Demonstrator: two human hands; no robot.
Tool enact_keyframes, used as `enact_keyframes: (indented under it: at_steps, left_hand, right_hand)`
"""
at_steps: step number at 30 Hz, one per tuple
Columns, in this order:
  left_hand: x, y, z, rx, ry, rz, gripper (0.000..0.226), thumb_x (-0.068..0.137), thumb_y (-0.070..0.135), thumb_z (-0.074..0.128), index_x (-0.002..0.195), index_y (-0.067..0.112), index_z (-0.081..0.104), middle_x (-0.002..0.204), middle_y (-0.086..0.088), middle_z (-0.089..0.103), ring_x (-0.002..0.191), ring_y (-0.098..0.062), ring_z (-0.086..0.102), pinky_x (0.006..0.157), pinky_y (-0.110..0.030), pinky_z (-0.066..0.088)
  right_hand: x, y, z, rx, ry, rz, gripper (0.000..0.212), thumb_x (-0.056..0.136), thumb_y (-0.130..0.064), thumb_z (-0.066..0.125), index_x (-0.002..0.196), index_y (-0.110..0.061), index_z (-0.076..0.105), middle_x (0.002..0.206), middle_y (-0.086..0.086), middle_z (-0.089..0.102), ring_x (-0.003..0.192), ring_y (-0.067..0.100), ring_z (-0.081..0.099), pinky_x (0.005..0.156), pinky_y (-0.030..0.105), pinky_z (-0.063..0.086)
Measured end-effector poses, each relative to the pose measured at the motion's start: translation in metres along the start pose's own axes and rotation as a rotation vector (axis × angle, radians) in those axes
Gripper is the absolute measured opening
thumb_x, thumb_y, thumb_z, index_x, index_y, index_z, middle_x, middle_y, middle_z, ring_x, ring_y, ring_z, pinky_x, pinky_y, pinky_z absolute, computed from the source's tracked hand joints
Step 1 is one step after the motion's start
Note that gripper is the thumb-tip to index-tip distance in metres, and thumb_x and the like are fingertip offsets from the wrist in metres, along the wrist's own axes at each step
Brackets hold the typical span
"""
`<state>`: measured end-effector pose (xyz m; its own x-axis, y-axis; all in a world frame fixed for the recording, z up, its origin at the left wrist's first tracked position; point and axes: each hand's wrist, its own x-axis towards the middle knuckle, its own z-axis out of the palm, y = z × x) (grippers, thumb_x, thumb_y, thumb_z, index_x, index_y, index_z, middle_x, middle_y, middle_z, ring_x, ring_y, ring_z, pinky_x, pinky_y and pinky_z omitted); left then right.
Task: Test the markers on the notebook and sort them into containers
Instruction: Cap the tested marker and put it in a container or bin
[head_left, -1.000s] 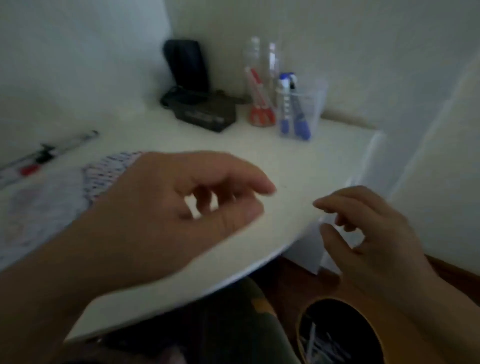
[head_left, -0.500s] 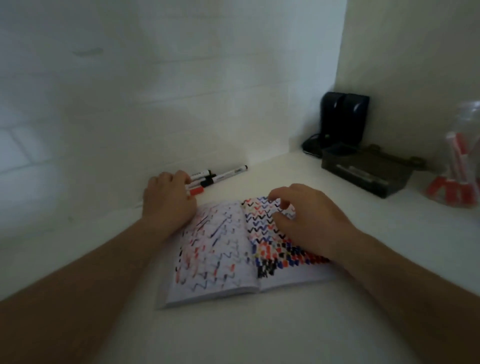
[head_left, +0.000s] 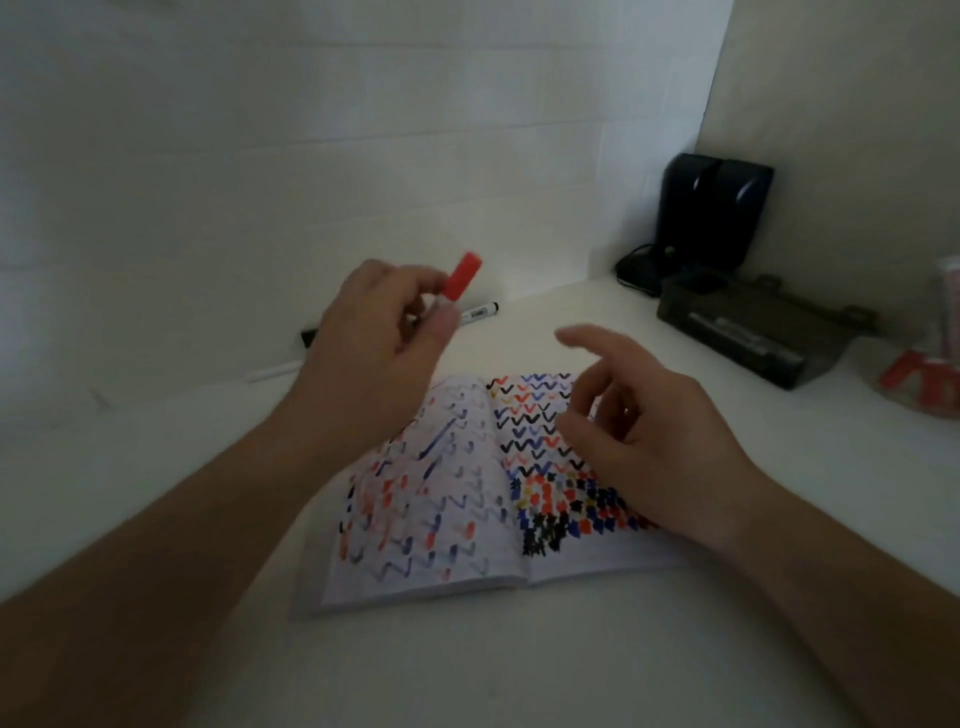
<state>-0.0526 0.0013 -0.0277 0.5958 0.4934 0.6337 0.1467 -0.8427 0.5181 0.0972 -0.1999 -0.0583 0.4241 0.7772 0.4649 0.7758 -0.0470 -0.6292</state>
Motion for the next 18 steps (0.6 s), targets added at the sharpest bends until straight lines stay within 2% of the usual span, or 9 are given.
enact_keyframes:
  at_steps: [1, 3, 5, 7, 10, 12, 14, 16, 18]
  left_hand:
    - [-0.007, 0.022, 0.000, -0.345, -0.112, -0.146, 0.004, 0.101, 0.022, 0.062, 0.103, 0.024, 0.064, 0.083, 0.001, 0.057, 0.072, -0.010, 0.053, 0.070, -0.024, 0.044]
    - [-0.021, 0.050, 0.004, -0.979, -0.341, -0.378, 0.014, 0.087, 0.010, 0.072, 0.092, 0.016, 0.061, 0.072, -0.007, 0.059, 0.062, -0.017, 0.056, 0.058, -0.029, 0.049]
    - [-0.033, 0.057, 0.013, -1.239, -0.479, -0.447, 0.020, 0.080, 0.000, 0.071, 0.080, 0.012, 0.054, 0.073, -0.012, 0.061, 0.059, -0.020, 0.060, 0.053, -0.030, 0.054]
    - [-0.038, 0.054, 0.020, -1.226, -0.512, -0.466, 0.019, 0.076, -0.004, 0.058, 0.073, 0.012, 0.049, 0.070, -0.015, 0.060, 0.056, -0.024, 0.060, 0.051, -0.032, 0.054]
    - [-0.039, 0.047, 0.027, -1.111, -0.510, -0.491, 0.018, 0.068, -0.006, 0.049, 0.078, 0.008, 0.053, 0.071, -0.013, 0.062, 0.063, -0.026, 0.065, 0.058, -0.036, 0.057]
    - [-0.041, 0.042, 0.028, -0.840, -0.486, -0.354, 0.023, 0.069, 0.000, 0.055, 0.085, 0.016, 0.061, 0.075, -0.006, 0.065, 0.068, -0.019, 0.064, 0.064, -0.035, 0.055]
    - [-0.043, 0.039, 0.028, -0.576, -0.478, -0.201, 0.021, 0.077, 0.014, 0.062, 0.091, 0.030, 0.062, 0.078, 0.003, 0.064, 0.071, -0.015, 0.059, 0.067, -0.038, 0.054]
    - [-0.047, 0.041, 0.027, -0.527, -0.486, -0.152, 0.014, 0.087, 0.029, 0.060, 0.099, 0.035, 0.060, 0.079, 0.004, 0.064, 0.072, -0.017, 0.059, 0.072, -0.046, 0.055]
    - [-0.050, 0.044, 0.027, -0.536, -0.480, -0.118, 0.011, 0.097, 0.041, 0.054, 0.106, 0.038, 0.056, 0.082, 0.000, 0.065, 0.074, -0.020, 0.061, 0.074, -0.047, 0.056]
  right_hand:
    - [0.000, -0.001, 0.000, 0.026, 0.011, -0.009, 0.073, 0.087, -0.032, 0.078, 0.142, -0.058, 0.039, 0.096, -0.016, 0.063, 0.071, 0.014, 0.063, 0.062, 0.021, 0.053]
    - [0.000, -0.004, -0.001, 0.089, 0.034, -0.033, 0.085, 0.079, -0.045, 0.082, 0.143, -0.065, 0.030, 0.093, -0.011, 0.062, 0.067, 0.017, 0.062, 0.060, 0.020, 0.052]
    - [-0.001, -0.003, -0.002, 0.190, 0.054, -0.064, 0.082, 0.075, -0.052, 0.083, 0.141, -0.064, 0.036, 0.088, -0.005, 0.061, 0.066, 0.018, 0.061, 0.063, 0.019, 0.051]
    - [-0.002, -0.002, -0.004, 0.265, 0.053, -0.036, 0.058, 0.079, -0.051, 0.082, 0.131, -0.052, 0.058, 0.084, -0.003, 0.065, 0.069, 0.012, 0.063, 0.068, 0.020, 0.050]
    - [-0.003, 0.002, -0.004, 0.189, -0.036, 0.007, 0.026, 0.083, -0.051, 0.075, 0.105, -0.038, 0.077, 0.092, -0.019, 0.073, 0.089, 0.004, 0.069, 0.079, 0.024, 0.052]
    - [-0.001, 0.000, -0.003, 0.110, -0.006, -0.040, 0.020, 0.092, -0.055, 0.066, 0.094, -0.036, 0.075, 0.091, -0.015, 0.070, 0.091, 0.009, 0.067, 0.079, 0.024, 0.050]
    - [0.000, -0.003, -0.004, 0.048, 0.096, -0.077, 0.037, 0.097, -0.054, 0.048, 0.083, -0.025, 0.065, 0.084, -0.005, 0.060, 0.082, 0.014, 0.061, 0.072, 0.033, 0.049]
    - [0.001, -0.011, -0.009, -0.019, 0.169, -0.047, 0.045, 0.097, -0.058, 0.042, 0.082, -0.017, 0.054, 0.078, 0.003, 0.056, 0.077, 0.019, 0.058, 0.066, 0.041, 0.047]
    - [0.002, -0.018, -0.014, -0.137, 0.112, 0.050, 0.035, 0.093, -0.060, 0.049, 0.087, -0.026, 0.046, 0.072, -0.004, 0.055, 0.065, 0.013, 0.055, 0.057, 0.035, 0.045]
